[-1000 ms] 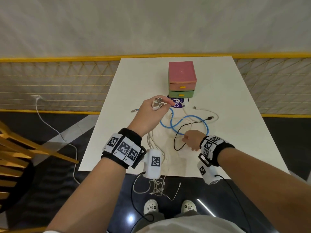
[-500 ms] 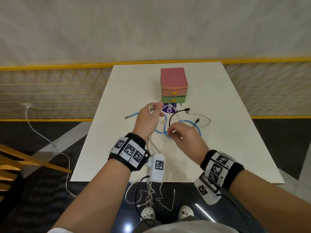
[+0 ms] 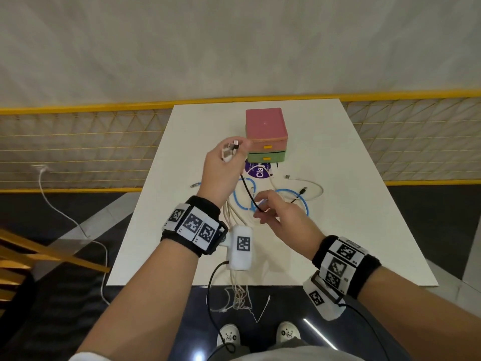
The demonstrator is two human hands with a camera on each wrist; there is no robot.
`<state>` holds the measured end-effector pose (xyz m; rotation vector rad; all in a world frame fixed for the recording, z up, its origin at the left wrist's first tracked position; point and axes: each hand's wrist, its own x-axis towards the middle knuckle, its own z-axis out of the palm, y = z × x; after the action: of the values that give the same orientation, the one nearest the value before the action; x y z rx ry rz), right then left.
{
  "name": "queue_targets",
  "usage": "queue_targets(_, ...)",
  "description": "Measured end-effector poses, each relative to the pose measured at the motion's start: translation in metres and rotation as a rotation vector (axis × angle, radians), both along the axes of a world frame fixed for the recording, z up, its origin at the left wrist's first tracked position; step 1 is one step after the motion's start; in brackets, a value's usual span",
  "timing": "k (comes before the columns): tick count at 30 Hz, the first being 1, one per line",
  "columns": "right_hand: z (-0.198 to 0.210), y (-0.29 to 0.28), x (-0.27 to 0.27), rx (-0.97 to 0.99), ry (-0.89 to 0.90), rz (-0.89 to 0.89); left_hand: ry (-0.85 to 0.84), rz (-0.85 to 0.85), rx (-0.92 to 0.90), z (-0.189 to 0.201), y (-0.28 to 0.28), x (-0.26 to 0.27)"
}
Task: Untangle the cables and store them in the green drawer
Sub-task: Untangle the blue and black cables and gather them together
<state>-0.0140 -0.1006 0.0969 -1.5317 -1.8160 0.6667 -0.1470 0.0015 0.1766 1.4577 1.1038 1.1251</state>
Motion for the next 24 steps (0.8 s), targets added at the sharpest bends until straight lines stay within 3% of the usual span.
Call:
queue_targets(6, -0.019, 0.005, 0.023, -0.201, -0.193, 0.04, -0.103, 0.166, 0.018, 0.022, 0.007, -0.019)
queue_targets(10, -0.02, 0.015, 0.05, -0.102, -0.401, -0.08, -0.419, 0.139, -0.037, 0.04, 0.011, -0.034)
queue_targets(12, -0.001, 0.025, 0.054, -0.113, -0.266, -0.115, -0.331, 0.028, -0.057, 0.044, 0.008, -0.038)
queue_targets(15, 0.04, 0.038, 0.05, 0.03, -0.066, -0.162, 0.052, -0.163, -0.047, 0.043, -0.006, -0.029)
queue_targets(18, 0.073, 0.046, 0.036, 0.219, -0.057, -0.078, 0.336, -0.278, -0.036, 0.032, -0.022, -0.012)
queue_targets(21, 0.086, 0.045, 0.028, 0.24, -0.07, -0.024, 0.357, -0.188, -0.017, 0.026, -0.023, -0.007)
queue_targets(24, 0.072, 0.041, 0.03, 0.107, -0.169, -0.024, 0.265, -0.018, -0.029, 0.025, -0.012, -0.018)
